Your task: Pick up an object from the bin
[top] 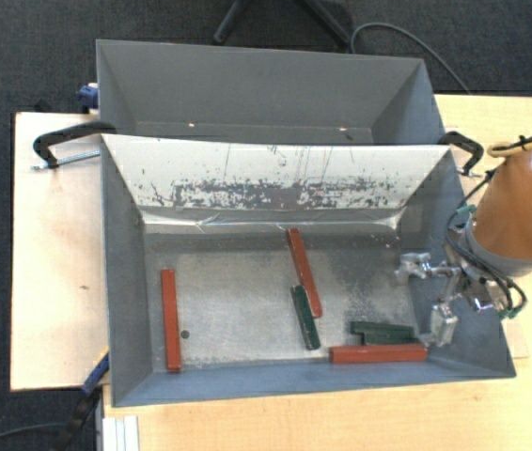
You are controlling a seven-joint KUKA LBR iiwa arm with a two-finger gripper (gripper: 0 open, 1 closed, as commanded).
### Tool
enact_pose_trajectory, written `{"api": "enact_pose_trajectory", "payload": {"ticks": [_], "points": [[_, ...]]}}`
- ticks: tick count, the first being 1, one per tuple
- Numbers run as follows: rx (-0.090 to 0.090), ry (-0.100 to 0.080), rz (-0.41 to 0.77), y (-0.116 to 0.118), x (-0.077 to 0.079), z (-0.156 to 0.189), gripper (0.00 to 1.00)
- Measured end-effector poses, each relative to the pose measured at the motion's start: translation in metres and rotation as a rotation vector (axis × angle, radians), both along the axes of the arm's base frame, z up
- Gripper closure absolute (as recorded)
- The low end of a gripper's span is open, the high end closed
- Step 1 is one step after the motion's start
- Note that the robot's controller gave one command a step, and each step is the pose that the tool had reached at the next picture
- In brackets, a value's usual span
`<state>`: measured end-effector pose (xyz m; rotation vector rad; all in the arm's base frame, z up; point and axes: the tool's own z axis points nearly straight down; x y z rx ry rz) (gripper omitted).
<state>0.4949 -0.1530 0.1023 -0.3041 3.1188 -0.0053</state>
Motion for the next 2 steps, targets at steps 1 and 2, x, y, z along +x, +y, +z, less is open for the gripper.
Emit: {"api": "enact_pose_trajectory", "payload": {"ticks": [1, 2], "points": [[0.006, 0.006, -0.232, 0.030, 0.000, -0.002, 0.00], [0.006, 0.010, -0.323, 0.060, -0.004, -0.033, 0.00]]}}
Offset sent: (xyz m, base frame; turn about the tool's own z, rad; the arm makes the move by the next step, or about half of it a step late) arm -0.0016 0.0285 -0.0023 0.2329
